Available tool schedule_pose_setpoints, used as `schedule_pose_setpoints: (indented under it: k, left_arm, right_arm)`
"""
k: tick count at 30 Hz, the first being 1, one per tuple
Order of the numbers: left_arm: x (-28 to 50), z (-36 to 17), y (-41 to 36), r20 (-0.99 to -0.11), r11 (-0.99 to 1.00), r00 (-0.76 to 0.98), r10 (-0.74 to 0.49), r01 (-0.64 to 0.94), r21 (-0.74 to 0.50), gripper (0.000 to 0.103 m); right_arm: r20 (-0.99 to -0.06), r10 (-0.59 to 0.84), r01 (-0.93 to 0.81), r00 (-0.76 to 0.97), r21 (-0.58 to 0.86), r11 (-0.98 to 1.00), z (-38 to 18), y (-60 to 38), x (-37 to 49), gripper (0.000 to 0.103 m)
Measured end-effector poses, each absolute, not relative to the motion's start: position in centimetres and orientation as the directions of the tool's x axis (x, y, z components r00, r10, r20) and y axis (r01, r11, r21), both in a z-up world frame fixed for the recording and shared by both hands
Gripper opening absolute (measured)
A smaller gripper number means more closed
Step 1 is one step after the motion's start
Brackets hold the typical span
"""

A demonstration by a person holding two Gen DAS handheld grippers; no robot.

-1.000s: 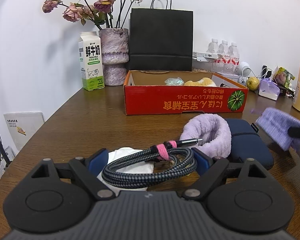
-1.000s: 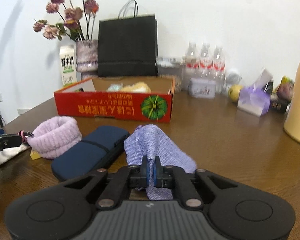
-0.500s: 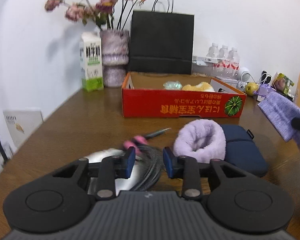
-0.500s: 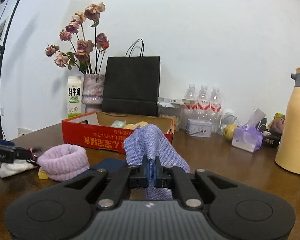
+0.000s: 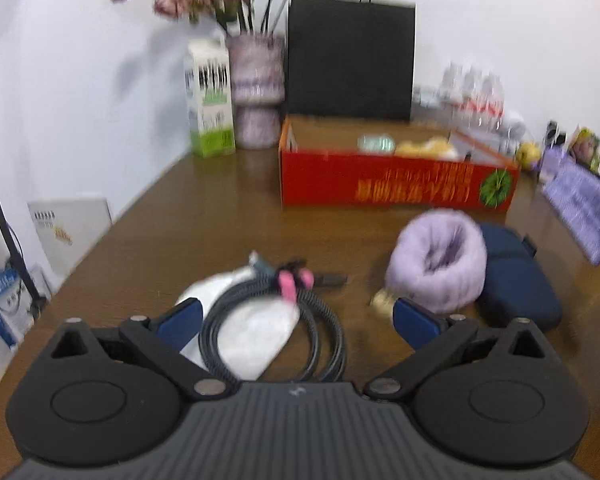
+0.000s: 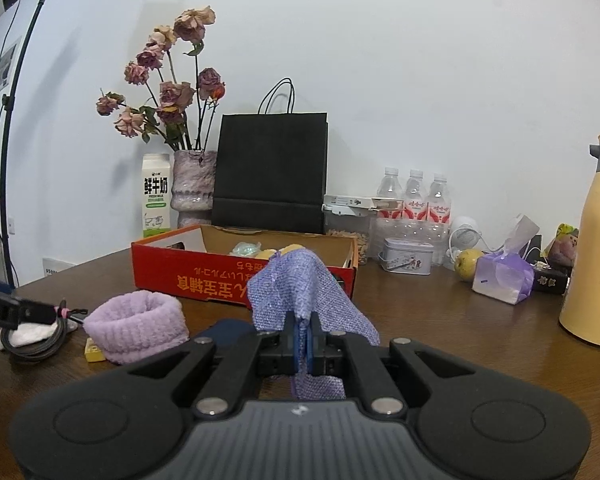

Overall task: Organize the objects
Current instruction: 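Lift the cable and pouch with both grippers and carry them over the red box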

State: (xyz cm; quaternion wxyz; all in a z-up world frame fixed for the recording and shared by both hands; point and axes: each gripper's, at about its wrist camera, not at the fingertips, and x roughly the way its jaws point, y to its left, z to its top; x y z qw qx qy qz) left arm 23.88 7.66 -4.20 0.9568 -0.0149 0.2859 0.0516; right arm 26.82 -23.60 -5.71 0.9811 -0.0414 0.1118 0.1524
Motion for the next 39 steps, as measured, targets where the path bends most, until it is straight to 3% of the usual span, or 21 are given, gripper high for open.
schedule_pose_setpoints:
  k: [6, 10, 16, 20, 24, 27, 39]
  left_arm:
    - [25.0, -4.6, 7.2, -0.581, 0.995, 0.808, 0.094, -0.088, 0.038, 0.103]
    - [25.3, -4.2, 8.0, -0.554, 0.987, 0.822, 0.134, -0.16, 0.001, 0.103]
    - [25.0, -4.3, 8.8, -0.538, 0.977, 0.817, 0.208, -0.202, 0.07, 0.103]
    - [26.5, -5.6, 8.6, -0.611, 0.98, 0.766, 0.199, -0.167, 0.11, 0.103]
    - [27.0, -5.8, 9.3, -0.627, 0.981, 0.756, 0.188, -0.18, 0.076, 0.103]
    - [26.4, -5.7, 9.2, -0.604, 0.98, 0.774, 0.192, -0.179, 0.083, 0.089]
    - [23.2, -3.8, 8.0, -0.481, 0.973, 0.846, 0.229, -0.215, 0.086, 0.088]
  right_arm:
    - [-0.228, 0.294, -0.313, 0.928, -0.048, 0.949, -5.7, -23.7, 26.8, 0.003]
    - [-0.229, 0.298, -0.316, 0.927, -0.05, 0.947, -5.7, -23.7, 26.7, 0.003]
    - [-0.243, 0.307, -0.326, 0.92, -0.041, 0.945, -5.7, -23.8, 27.0, 0.003]
    - [-0.246, 0.308, -0.326, 0.919, -0.036, 0.945, -5.7, -23.8, 27.1, 0.003]
    - [-0.246, 0.308, -0.326, 0.919, -0.036, 0.945, -5.7, -23.8, 27.1, 0.003]
    - [-0.248, 0.307, -0.325, 0.919, -0.035, 0.945, -5.7, -23.8, 27.2, 0.003]
    - [-0.24, 0.308, -0.325, 0.92, -0.033, 0.945, -5.7, -23.8, 27.0, 0.003]
